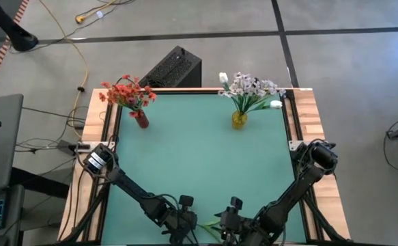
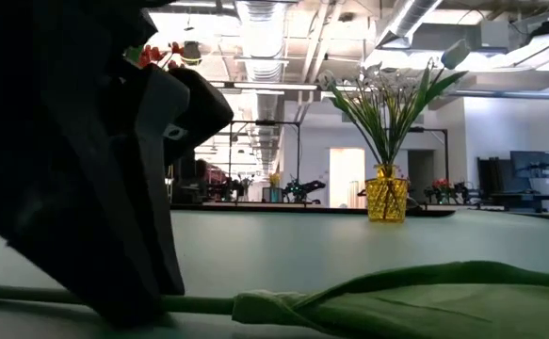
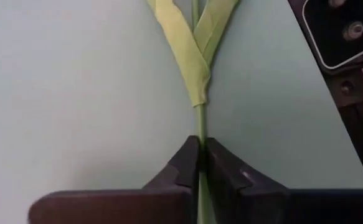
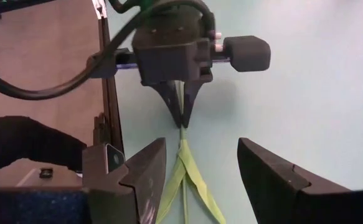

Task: Sort flowers into vase by color
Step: Put the dark red flower into the red flower vase

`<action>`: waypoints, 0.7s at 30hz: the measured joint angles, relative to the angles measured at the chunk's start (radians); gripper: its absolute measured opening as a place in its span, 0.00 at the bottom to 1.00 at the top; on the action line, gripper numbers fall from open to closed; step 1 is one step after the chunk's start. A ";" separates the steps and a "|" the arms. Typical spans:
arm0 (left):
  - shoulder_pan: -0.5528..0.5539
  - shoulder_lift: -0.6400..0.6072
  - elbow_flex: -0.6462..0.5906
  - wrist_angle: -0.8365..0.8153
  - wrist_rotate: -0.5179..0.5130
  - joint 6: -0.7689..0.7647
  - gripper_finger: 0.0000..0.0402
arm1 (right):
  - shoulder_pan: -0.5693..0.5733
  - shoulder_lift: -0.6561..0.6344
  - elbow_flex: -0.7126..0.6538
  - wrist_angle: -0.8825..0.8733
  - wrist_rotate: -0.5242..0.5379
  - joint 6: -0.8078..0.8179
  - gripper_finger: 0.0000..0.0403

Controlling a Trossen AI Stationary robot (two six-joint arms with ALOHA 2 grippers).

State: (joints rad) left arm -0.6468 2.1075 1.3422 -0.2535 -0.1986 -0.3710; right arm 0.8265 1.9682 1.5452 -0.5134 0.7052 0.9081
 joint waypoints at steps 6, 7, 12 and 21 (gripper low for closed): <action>-0.004 -0.001 -0.001 -0.005 -0.027 0.062 0.00 | 0.000 0.000 0.000 0.002 -0.001 0.000 0.55; -0.010 -0.007 -0.002 -0.005 -0.052 0.079 0.00 | 0.000 0.000 0.000 0.001 -0.001 0.000 0.55; -0.042 -0.099 -0.010 -0.122 -0.210 0.128 0.00 | 0.016 -0.002 0.000 -0.004 0.058 -0.010 0.55; -0.059 -0.319 -0.008 -0.425 -0.506 0.046 0.00 | 0.093 -0.024 0.001 0.012 0.355 -0.112 0.55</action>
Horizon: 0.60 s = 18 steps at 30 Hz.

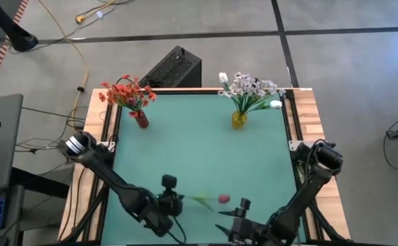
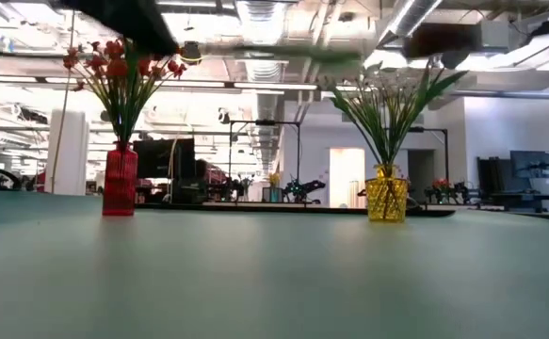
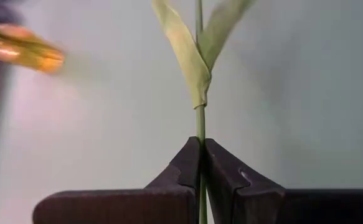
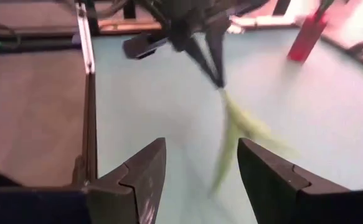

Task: Sort flowers into vase by color
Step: Put the dark red flower into the red flower vase

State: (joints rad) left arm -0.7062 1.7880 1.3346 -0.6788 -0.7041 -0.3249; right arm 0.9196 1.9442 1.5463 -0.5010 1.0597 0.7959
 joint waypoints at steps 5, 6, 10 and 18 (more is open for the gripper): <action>-0.009 -0.153 -0.091 -0.015 -0.111 -0.045 0.00 | 0.016 0.000 0.000 0.026 0.022 -0.026 0.55; -0.008 -0.203 -0.133 0.011 -0.116 -0.058 0.00 | 0.017 0.000 0.000 0.027 0.021 -0.026 0.55; 0.005 -0.428 -0.339 0.223 -0.145 -0.061 0.00 | 0.016 0.000 0.000 0.032 0.018 -0.027 0.55; 0.038 -0.791 -0.759 0.962 -0.045 0.235 0.00 | -0.077 0.003 -0.088 0.037 0.057 -0.046 0.55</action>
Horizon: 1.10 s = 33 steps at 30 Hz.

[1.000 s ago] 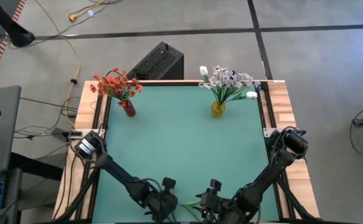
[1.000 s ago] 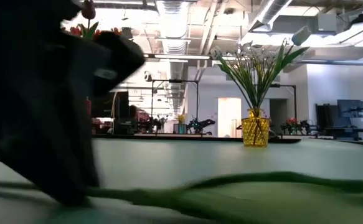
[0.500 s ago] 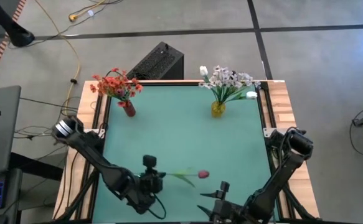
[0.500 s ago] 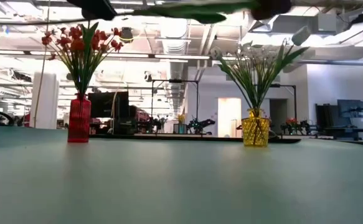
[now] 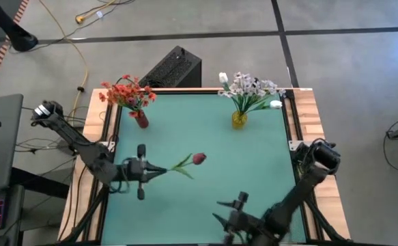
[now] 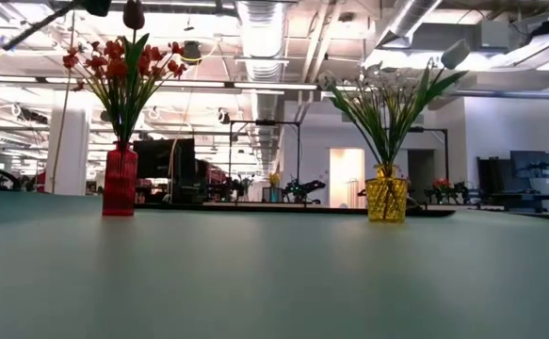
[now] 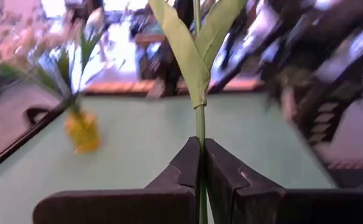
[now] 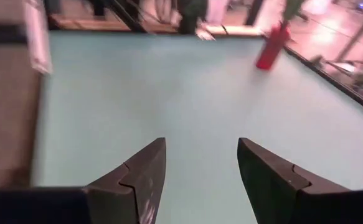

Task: Sort flowers into vase by color
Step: Put the dark red flower into the red flower vase

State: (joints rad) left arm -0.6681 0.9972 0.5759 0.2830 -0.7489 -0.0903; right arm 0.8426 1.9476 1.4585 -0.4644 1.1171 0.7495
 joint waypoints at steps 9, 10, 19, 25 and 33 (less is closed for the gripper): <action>0.088 -0.161 -0.083 0.096 0.140 0.221 0.00 | -0.373 -0.040 -0.042 0.135 -0.704 -0.479 0.49; 0.095 -0.177 -0.083 0.094 0.148 0.271 0.00 | -0.417 -0.039 -0.043 0.166 -0.756 -0.551 0.48; 0.223 -0.311 -0.083 -0.068 0.228 0.452 0.00 | -0.746 -0.034 -0.130 0.653 -1.216 -0.859 0.44; 0.358 -0.332 -0.083 -0.102 0.380 0.430 0.00 | -0.894 -0.034 -0.205 1.045 -1.339 -0.787 0.42; 0.495 -0.343 -0.083 -0.036 0.452 0.442 0.00 | -0.929 -0.032 -0.205 1.205 -1.387 -0.933 0.42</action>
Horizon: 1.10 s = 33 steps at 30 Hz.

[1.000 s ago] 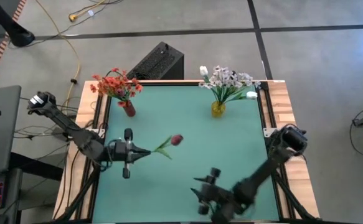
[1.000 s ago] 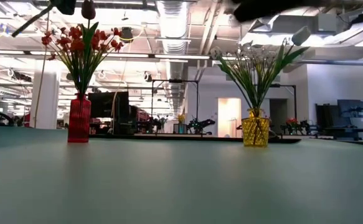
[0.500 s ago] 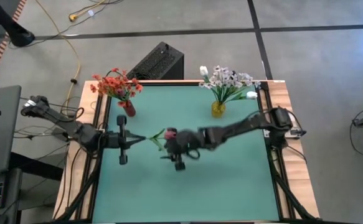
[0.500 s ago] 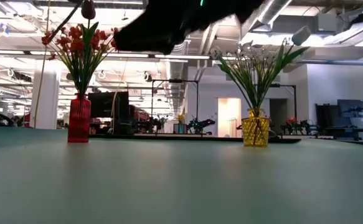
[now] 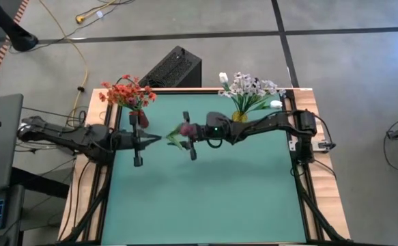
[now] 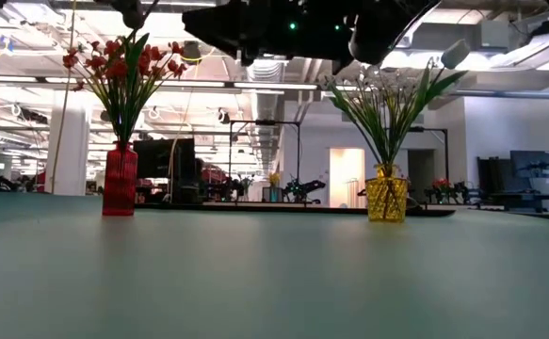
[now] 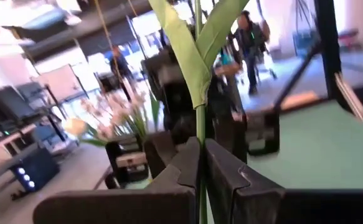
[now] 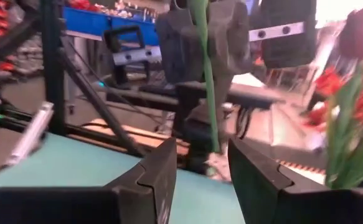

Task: Sort flowers into vase by color
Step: Put the dark red flower into the red flower vase

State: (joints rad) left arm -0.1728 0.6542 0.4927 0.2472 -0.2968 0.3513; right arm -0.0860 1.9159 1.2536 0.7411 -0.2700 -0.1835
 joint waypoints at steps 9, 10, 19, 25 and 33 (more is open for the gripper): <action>0.075 0.055 0.000 0.107 0.035 -0.036 0.00 | -0.017 0.003 0.077 0.003 0.007 -0.051 0.42; 0.078 0.065 0.000 0.110 0.038 -0.031 0.00 | -0.017 0.003 0.080 0.001 0.007 -0.051 0.42; 0.108 0.166 0.000 0.229 0.053 0.022 0.00 | -0.035 0.004 0.090 -0.009 0.005 -0.054 0.42; 0.130 0.185 0.000 0.256 0.057 0.022 0.00 | -0.035 0.004 0.090 -0.034 0.006 -0.053 0.40; 0.133 0.183 0.000 0.247 0.056 0.012 0.00 | -0.034 0.004 0.090 -0.039 0.005 -0.053 0.22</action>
State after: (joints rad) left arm -0.0402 0.8375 0.4927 0.4939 -0.2405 0.3631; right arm -0.1204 1.9194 1.3434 0.7017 -0.2646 -0.2367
